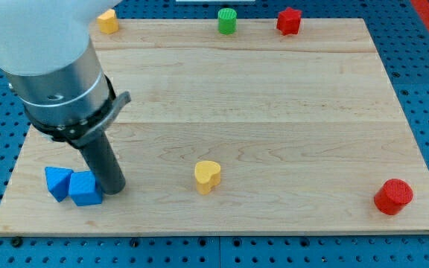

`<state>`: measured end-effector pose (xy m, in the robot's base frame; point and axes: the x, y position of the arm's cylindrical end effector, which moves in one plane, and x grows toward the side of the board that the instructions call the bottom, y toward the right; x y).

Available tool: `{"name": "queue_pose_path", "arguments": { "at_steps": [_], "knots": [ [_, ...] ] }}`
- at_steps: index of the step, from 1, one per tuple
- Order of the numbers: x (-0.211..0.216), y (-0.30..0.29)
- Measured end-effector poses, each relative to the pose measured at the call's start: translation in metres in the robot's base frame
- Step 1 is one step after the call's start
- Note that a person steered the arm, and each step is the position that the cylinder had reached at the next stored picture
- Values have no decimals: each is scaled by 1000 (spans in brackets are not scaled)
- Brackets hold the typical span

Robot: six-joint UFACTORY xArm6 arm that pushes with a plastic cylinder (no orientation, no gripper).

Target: Move the yellow heart to the center

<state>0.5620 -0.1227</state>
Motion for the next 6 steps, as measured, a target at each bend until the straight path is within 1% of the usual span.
{"name": "queue_pose_path", "arguments": {
  "at_steps": [1,2,6],
  "knots": [
    [11,79],
    [7,134],
    [-65,129]
  ]
}}
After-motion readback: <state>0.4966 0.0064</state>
